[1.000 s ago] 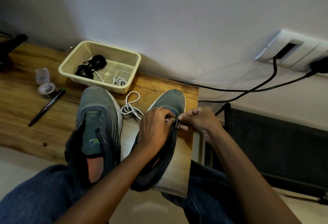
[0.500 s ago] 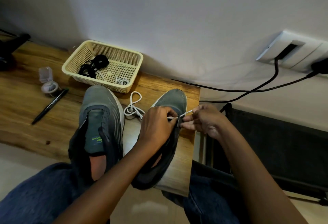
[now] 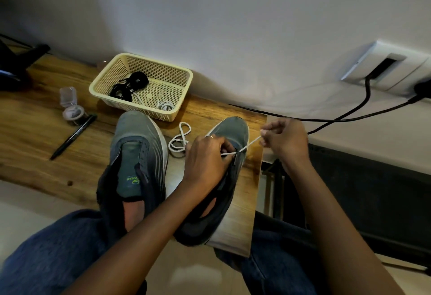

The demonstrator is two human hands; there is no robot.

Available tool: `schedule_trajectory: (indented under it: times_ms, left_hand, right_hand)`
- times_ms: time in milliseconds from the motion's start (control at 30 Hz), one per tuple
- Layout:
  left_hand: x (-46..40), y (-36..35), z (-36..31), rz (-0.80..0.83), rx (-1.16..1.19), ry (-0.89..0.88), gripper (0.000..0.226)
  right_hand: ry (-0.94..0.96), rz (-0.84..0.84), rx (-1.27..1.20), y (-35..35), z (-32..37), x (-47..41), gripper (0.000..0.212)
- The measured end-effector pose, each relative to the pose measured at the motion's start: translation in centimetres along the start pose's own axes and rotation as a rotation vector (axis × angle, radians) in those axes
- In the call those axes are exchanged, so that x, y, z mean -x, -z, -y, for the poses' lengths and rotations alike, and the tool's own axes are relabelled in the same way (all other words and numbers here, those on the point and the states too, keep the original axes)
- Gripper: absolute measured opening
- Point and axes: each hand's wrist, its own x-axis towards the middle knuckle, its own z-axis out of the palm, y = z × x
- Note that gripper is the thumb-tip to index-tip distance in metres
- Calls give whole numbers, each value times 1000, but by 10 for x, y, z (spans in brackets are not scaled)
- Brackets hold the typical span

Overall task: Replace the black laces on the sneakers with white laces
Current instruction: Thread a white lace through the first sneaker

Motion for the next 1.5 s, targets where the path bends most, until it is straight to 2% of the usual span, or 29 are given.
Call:
schedule_trajectory:
  times_ms: [33,100,233,300,400,467,533,567,633,733,800,867,1000,1067,1133,1267,1400,1500]
  left_hand:
    - [1,1,-1,0,-21,2,8]
    - [1,2,-2,8,-54,-1,9]
    - [2,3,-3,22,-62,-1,9]
    - [0,5,-2,23,-64,10,11]
    - [-3,8,0,17,-61,22,13]
    - [-4,10,1,17,-49,25,12]
    - [-3,11,1,15,-41,35,12]
    - [-3,12,1,14,-48,36,12]
    - [-2,13,0,12,-62,31,12]
    - [-2,13,0,21,-75,24,12]
    - [-2,12,0,17,-95,15,12]
    - [-2,12,-1,13,-92,16,12]
    - [-4,13,-1,-16,-67,24,12]
    - [-5,15,0,-19,-71,29,13]
    - [-6,17,0,4,-123,42,14]
    - [-9,22,2,103,-195,71,18]
    - [-11,26,4,124,-238,58,12]
    - [-12,29,6,99,-189,58,9]
  right_hand:
    - [22,-52,-6,5,-2,-3,25]
    - [70,-21,71,9,-4,-4,18]
    - [179,319,418,-2,1,8,19]
    - [187,380,492,-10,2,11,11]
    - [156,355,562,-16,2,10,5]
    - [141,220,644,-12,2,5,7]
    - [115,36,670,1,0,-3,19]
    - [106,8,658,6,-2,-6,25]
    - [104,94,648,11,-4,-4,26]
    - [191,314,701,-1,0,9,21]
    - [252,366,674,-12,-1,10,16]
    - [240,320,642,-14,-2,5,10]
    - [110,-61,749,3,2,-4,7]
    - [77,-125,781,10,1,-6,6]
    - [105,-48,739,7,-1,-4,5]
    - [293,172,512,-9,6,6,23]
    - [413,413,607,-30,6,10,12]
    - [364,402,631,-33,11,14,14]
